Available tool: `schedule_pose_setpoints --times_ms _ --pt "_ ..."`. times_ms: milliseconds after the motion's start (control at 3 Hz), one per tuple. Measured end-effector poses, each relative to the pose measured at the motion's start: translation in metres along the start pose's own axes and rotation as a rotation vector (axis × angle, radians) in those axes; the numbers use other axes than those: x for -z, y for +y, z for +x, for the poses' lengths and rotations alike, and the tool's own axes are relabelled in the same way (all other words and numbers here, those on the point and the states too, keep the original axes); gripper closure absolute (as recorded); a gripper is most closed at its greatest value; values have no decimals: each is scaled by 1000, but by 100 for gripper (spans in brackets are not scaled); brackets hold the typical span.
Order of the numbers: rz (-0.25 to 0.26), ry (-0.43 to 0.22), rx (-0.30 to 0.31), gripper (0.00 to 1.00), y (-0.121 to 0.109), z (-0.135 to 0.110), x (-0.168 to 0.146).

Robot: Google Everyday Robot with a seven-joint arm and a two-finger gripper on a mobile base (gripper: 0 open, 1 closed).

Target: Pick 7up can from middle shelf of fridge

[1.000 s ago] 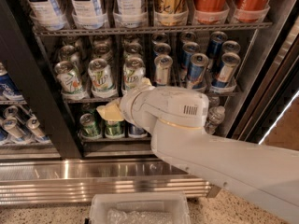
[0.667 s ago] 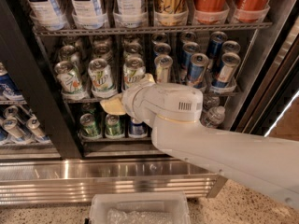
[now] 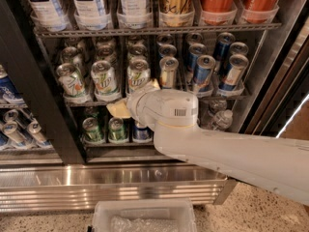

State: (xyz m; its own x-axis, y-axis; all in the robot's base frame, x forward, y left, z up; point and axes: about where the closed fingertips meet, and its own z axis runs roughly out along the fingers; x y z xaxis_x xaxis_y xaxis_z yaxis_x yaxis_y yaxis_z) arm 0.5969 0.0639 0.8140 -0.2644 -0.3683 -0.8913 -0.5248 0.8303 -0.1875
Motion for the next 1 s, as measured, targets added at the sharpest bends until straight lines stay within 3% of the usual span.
schedule_pose_setpoints --times_ms 333,1000 --pt "9 2 0 13 -3 5 -10" --pt "37 -41 9 14 -13 -9 -13"
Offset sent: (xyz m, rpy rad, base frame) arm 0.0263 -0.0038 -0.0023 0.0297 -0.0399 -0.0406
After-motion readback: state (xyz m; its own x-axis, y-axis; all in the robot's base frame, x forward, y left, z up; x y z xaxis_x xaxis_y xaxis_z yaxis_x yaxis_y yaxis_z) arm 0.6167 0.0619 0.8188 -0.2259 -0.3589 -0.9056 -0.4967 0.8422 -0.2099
